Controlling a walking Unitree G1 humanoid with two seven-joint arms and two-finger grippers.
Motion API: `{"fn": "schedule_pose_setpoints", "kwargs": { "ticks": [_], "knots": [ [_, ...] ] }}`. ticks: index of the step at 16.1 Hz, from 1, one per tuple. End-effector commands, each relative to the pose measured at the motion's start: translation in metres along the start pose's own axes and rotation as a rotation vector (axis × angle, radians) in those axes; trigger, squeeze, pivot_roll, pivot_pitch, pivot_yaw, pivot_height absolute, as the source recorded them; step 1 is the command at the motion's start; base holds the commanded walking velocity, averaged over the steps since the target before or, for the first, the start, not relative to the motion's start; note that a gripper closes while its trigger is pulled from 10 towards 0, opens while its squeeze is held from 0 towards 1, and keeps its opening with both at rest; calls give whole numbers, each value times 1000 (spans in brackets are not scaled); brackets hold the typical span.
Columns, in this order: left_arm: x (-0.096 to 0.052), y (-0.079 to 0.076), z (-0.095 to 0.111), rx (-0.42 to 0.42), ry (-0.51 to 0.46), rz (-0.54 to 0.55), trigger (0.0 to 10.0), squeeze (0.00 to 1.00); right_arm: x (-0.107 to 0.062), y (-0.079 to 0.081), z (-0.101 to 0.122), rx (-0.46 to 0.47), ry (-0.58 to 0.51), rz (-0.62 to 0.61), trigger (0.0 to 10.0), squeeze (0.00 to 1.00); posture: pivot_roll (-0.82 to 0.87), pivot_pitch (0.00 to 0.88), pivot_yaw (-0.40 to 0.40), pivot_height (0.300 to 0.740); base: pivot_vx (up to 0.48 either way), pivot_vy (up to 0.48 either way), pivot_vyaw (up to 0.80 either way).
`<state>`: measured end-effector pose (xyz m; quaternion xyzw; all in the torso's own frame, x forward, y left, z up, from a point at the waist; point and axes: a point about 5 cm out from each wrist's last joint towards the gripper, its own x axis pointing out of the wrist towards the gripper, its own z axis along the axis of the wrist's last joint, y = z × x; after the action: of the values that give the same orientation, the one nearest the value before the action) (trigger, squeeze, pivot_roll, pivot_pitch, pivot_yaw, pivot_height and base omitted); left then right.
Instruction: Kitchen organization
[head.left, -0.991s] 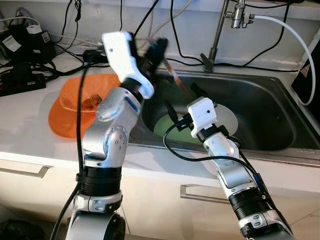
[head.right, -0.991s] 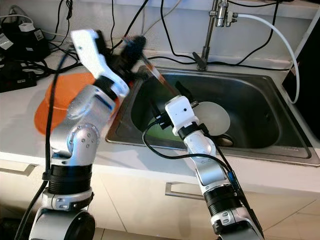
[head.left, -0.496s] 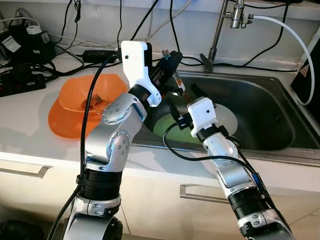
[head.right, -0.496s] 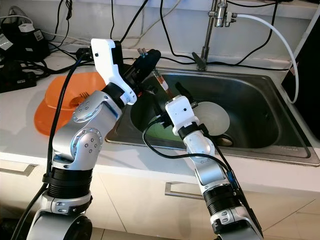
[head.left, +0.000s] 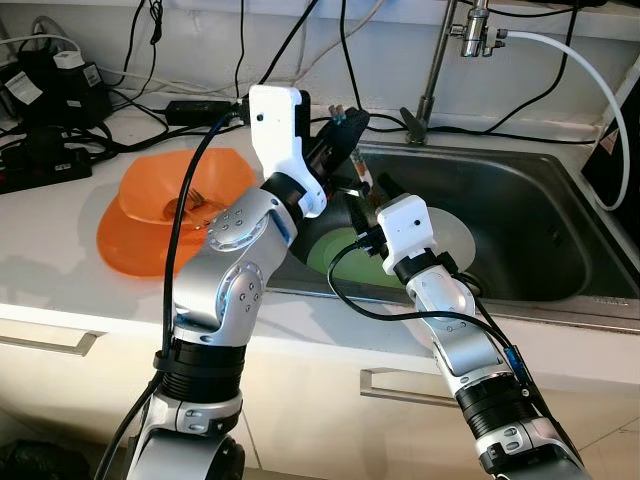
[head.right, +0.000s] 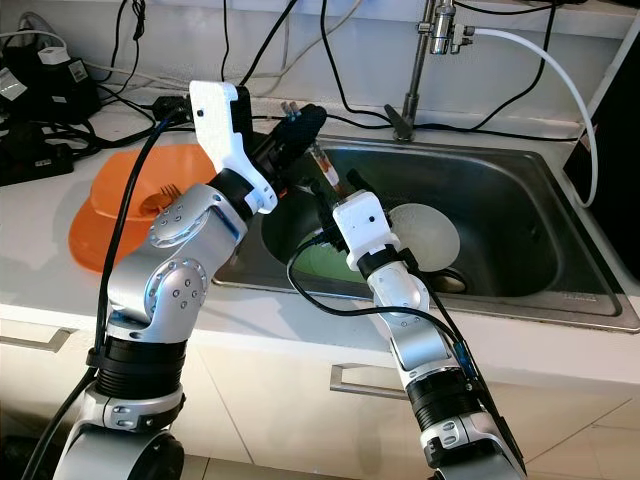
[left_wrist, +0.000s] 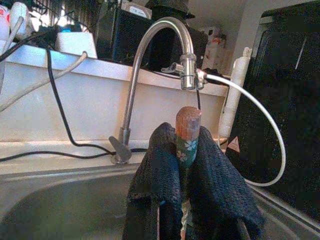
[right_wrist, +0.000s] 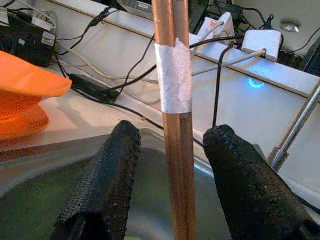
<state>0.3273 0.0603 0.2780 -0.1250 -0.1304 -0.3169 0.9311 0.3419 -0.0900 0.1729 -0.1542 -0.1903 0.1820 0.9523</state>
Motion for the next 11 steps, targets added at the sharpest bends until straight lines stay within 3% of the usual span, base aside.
{"fn": "schedule_pose_setpoints", "kwargs": {
  "ticks": [1,11],
  "knots": [
    [-2,-2,2,9,-3,-3,10000,0,3,-3,2,6,-1,-10,0,0,118,19,20,740,0,0,0],
    [-1,0,4,38,1,4,10000,0,4,-5,0,0,11,-20,0,0,119,25,21,740,0,0,0]
  ]
}}
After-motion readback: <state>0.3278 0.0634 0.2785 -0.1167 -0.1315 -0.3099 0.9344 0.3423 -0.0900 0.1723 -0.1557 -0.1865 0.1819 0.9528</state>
